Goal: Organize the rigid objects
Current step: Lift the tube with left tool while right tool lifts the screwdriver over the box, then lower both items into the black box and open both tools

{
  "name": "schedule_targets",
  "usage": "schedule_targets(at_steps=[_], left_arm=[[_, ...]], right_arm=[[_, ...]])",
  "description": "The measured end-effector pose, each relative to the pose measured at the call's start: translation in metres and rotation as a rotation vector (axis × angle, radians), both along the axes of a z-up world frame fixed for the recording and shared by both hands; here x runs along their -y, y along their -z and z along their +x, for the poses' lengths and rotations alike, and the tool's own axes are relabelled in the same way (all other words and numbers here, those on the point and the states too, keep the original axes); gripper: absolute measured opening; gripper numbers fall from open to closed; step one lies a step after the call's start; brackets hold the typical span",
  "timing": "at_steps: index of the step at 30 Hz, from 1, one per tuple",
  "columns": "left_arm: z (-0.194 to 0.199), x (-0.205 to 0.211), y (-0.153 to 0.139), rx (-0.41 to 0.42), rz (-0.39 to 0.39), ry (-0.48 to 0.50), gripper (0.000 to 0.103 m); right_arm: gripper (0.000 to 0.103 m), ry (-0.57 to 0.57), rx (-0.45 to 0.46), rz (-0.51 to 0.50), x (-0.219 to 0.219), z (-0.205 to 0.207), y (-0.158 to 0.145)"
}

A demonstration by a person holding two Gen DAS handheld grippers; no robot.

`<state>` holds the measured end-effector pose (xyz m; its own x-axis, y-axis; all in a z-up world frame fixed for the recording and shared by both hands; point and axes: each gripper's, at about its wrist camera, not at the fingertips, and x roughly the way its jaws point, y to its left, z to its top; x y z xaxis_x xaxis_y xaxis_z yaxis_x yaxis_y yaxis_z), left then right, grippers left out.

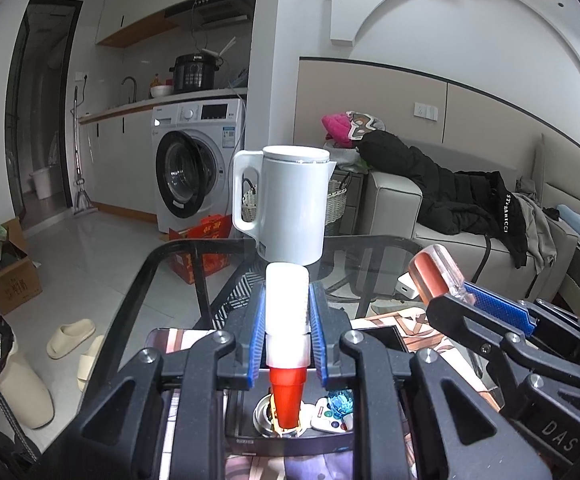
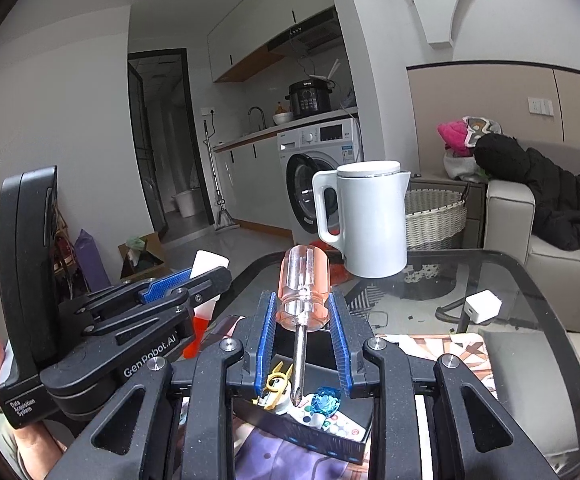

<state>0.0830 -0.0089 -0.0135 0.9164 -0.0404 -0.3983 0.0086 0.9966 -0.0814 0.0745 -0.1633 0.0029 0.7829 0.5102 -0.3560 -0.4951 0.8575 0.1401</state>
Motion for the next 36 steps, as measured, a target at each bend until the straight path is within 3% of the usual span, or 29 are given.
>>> schedule_targets(at_steps=[25, 36], left_arm=[[0.041, -0.011, 0.027, -0.118, -0.071, -0.001, 0.019], [0.056, -0.004, 0.045, -0.237, -0.055, 0.032, 0.019]], right_arm=[[0.026, 0.008, -0.096, -0.010, -0.011, 0.047, 0.017], [0.026, -0.001, -0.246, -0.012, -0.009, 0.068, 0.038]])
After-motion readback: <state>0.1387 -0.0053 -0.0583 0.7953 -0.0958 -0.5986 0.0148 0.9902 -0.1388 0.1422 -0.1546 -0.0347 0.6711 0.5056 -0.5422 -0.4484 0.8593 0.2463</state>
